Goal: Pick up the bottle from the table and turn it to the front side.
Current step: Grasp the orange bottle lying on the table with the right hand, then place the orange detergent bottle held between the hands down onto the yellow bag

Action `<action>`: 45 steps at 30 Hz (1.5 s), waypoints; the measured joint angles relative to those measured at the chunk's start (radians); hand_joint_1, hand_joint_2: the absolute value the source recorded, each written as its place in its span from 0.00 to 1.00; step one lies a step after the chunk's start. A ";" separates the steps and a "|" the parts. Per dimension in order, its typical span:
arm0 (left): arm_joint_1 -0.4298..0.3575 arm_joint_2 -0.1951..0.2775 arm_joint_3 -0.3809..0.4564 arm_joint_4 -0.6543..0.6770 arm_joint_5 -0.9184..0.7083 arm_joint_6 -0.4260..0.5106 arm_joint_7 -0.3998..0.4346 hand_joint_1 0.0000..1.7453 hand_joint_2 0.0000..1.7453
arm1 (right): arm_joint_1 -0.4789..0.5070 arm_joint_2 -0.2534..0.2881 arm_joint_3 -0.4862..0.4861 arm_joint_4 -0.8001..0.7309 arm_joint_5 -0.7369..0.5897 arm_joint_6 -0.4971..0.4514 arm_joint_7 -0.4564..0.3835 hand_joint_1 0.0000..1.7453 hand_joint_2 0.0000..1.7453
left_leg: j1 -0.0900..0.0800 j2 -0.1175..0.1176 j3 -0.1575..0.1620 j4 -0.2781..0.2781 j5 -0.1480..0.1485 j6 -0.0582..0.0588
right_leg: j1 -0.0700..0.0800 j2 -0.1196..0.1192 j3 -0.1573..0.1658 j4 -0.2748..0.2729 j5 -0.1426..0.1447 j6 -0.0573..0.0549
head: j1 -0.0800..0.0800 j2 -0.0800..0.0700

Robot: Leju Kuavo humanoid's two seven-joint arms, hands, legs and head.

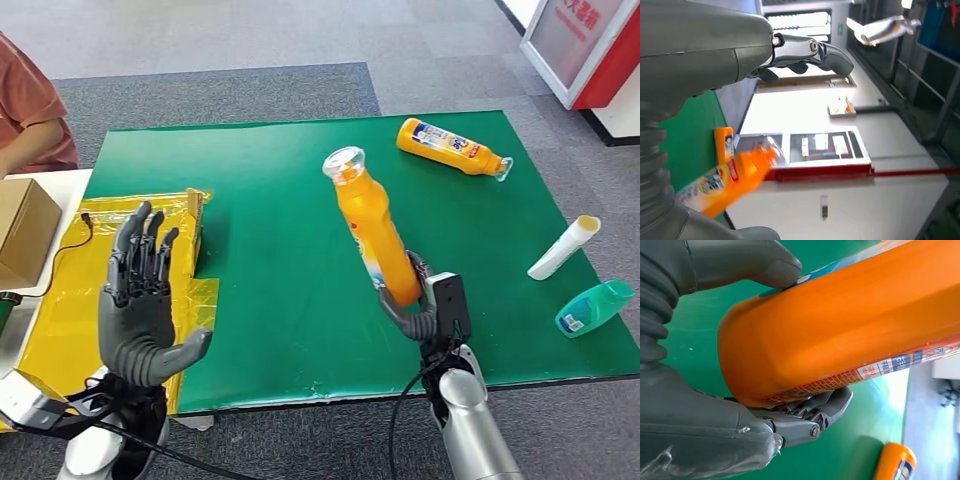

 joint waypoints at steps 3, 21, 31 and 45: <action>0.016 0.000 0.035 0.002 0.040 0.015 0.010 0.00 1.00 | 0.032 0.002 0.000 -0.071 -0.040 -0.004 -0.039 1.00 1.00 | 0.000 0.000 0.000 0.000 0.000 0.000 | 0.000 0.000 0.000 0.000 0.000 0.000 | 0.000 0.000; -0.007 -0.006 0.084 0.076 0.125 -0.090 0.070 0.00 1.00 | 0.115 0.042 0.125 -0.406 0.047 -0.186 -0.267 1.00 1.00 | 0.000 0.000 0.000 0.000 0.000 0.000 | 0.000 0.000 -0.001 0.000 -0.001 0.000 | 0.000 0.000; -0.075 0.005 0.043 0.118 0.186 -0.186 0.105 0.00 1.00 | 0.107 0.043 0.230 -0.407 0.210 -0.291 -0.301 1.00 1.00 | 0.000 0.000 0.000 0.000 0.000 0.000 | 0.000 0.000 -0.001 0.000 -0.001 0.000 | 0.000 0.000; -0.211 0.027 -0.094 0.205 0.317 -0.374 0.187 0.00 1.00 | -0.009 0.041 0.315 -0.220 0.631 -0.617 -0.280 1.00 1.00 | 0.000 0.000 0.000 0.000 0.001 -0.001 | 0.000 0.000 -0.001 0.000 0.000 0.000 | 0.000 0.000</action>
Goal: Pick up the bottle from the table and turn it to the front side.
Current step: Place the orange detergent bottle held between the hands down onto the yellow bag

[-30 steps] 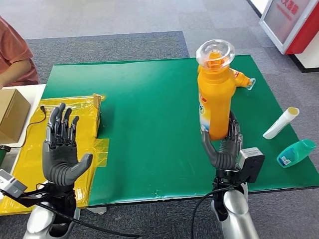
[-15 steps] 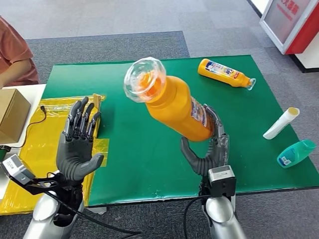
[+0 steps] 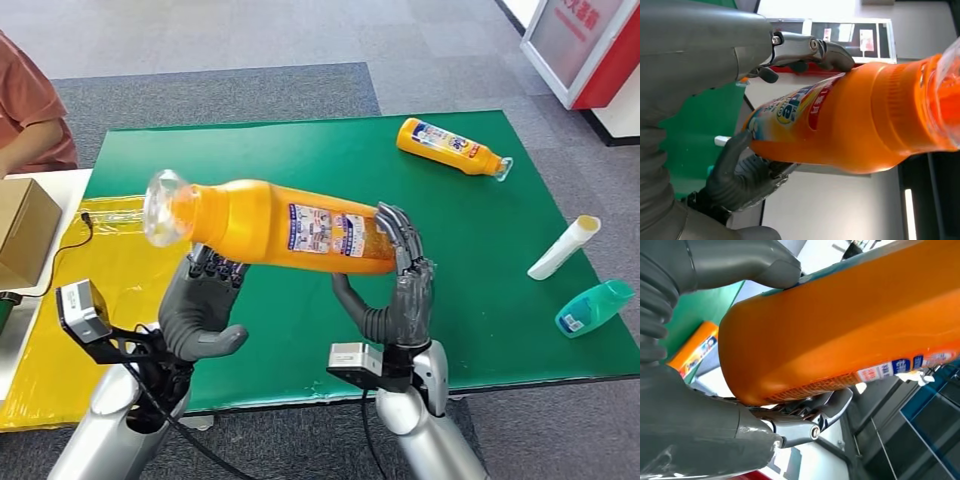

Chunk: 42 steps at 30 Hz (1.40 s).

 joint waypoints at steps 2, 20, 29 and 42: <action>-0.022 0.004 -0.012 0.010 0.006 -0.003 0.008 0.00 1.00 | -0.008 0.001 0.002 0.024 0.033 -0.006 -0.004 1.00 1.00 | 0.000 0.000 0.000 0.000 0.000 0.000 | 0.000 0.000 0.000 0.000 0.000 0.000 | 0.000 0.000; -0.170 0.008 -0.061 0.044 -0.010 0.041 0.053 0.52 1.00 | -0.006 0.054 0.013 0.114 0.165 -0.011 -0.040 1.00 1.00 | 0.000 0.000 0.000 0.000 0.000 0.000 | 0.000 0.000 0.000 0.000 0.000 0.000 | 0.000 0.000; -0.174 0.008 -0.063 0.044 -0.100 0.095 0.028 1.00 1.00 | 0.002 0.058 0.036 0.119 0.163 -0.012 -0.019 1.00 1.00 | 0.000 0.000 0.000 0.000 0.000 0.000 | 0.000 0.000 0.000 0.000 0.000 0.000 | 0.000 0.000; -0.125 0.009 -0.056 0.023 -0.300 0.251 -0.029 1.00 1.00 | 0.002 0.044 0.098 0.126 -0.097 0.099 0.085 0.24 1.00 | 0.000 0.000 0.000 0.000 0.000 0.000 | 0.000 0.000 0.000 0.000 0.000 0.000 | 0.000 0.000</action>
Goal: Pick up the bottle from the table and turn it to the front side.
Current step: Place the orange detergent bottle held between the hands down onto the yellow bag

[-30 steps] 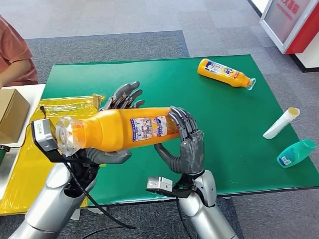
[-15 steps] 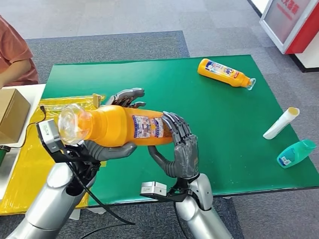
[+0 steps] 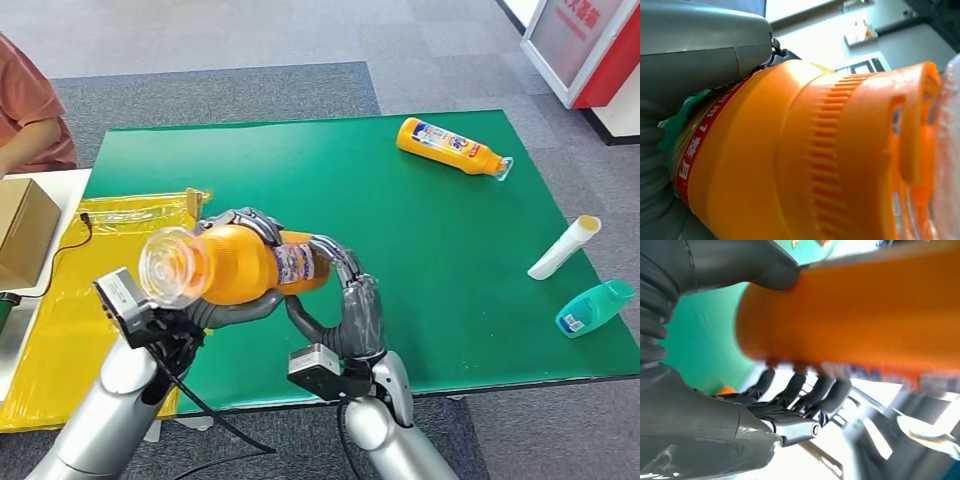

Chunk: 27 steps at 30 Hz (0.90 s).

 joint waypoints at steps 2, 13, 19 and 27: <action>0.012 0.002 0.006 -0.009 -0.025 0.027 -0.008 1.00 1.00 | 0.001 -0.006 0.001 0.000 -0.022 0.013 0.010 0.00 1.00 | 0.000 0.000 0.000 0.000 0.000 0.000 | 0.000 0.000 0.000 0.000 0.000 0.000 | 0.000 0.000; 0.103 0.004 0.062 -0.063 -0.289 0.319 -0.050 1.00 1.00 | 0.029 -0.024 -0.068 -0.038 -0.223 0.126 0.049 0.00 1.00 | 0.000 0.000 0.000 0.000 0.000 0.000 | 0.000 0.000 0.000 0.000 0.000 0.000 | 0.000 0.000; 0.184 0.008 0.108 -0.068 -0.953 0.699 0.054 1.00 1.00 | 0.061 -0.033 -0.157 -0.151 -0.263 0.152 0.065 0.00 1.00 | 0.000 0.000 0.000 0.000 0.000 0.000 | 0.000 0.000 0.000 0.000 0.000 0.000 | 0.000 0.000; 0.217 0.008 0.140 -0.060 -1.173 0.751 0.180 1.00 1.00 | 0.074 -0.036 -0.195 -0.229 -0.277 0.162 0.064 0.00 1.00 | 0.000 0.000 0.000 0.000 -0.001 0.000 | 0.000 0.000 0.000 0.000 0.000 0.000 | 0.000 0.000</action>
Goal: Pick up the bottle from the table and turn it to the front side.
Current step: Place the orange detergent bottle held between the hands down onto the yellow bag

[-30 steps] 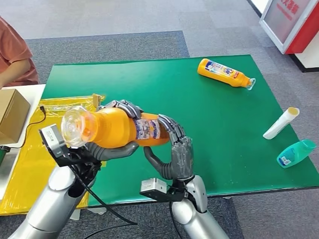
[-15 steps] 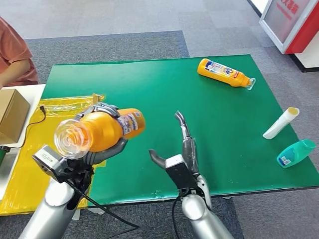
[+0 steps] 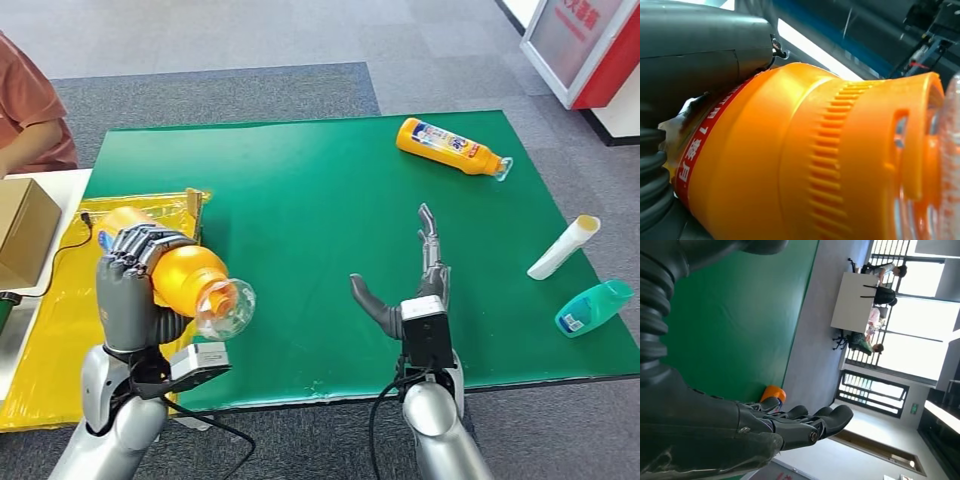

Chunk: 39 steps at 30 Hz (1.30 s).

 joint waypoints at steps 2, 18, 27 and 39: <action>-0.004 0.021 0.012 0.030 -0.293 0.017 0.178 1.00 1.00 | 0.000 -0.001 -0.007 -0.027 -0.030 0.021 0.004 0.00 1.00 | 0.000 0.000 0.000 0.000 0.000 0.000 | 0.000 0.000 0.000 0.000 0.000 0.000 | 0.000 0.000; -0.082 0.110 0.019 0.473 -0.490 -0.156 0.302 1.00 1.00 | 0.016 -0.010 -0.042 -0.201 -0.074 0.131 0.031 0.00 1.00 | 0.000 0.001 0.000 0.000 0.000 -0.001 | 0.000 0.000 -0.001 0.000 0.000 -0.001 | 0.000 0.000; -0.117 0.088 0.064 0.598 -0.409 -0.240 0.234 1.00 1.00 | 0.014 -0.010 -0.045 -0.205 -0.081 0.142 0.028 0.00 1.00 | 0.000 0.001 0.000 0.000 0.000 -0.001 | 0.000 0.000 -0.001 0.000 0.000 -0.001 | 0.000 0.000; -0.274 0.067 0.109 0.920 -0.344 -0.235 0.179 0.00 1.00 | -0.002 -0.010 -0.040 -0.205 -0.088 0.152 0.019 0.00 1.00 | 0.000 0.000 0.002 0.000 0.001 0.000 | 0.000 0.000 0.002 0.000 0.001 -0.001 | 0.000 0.000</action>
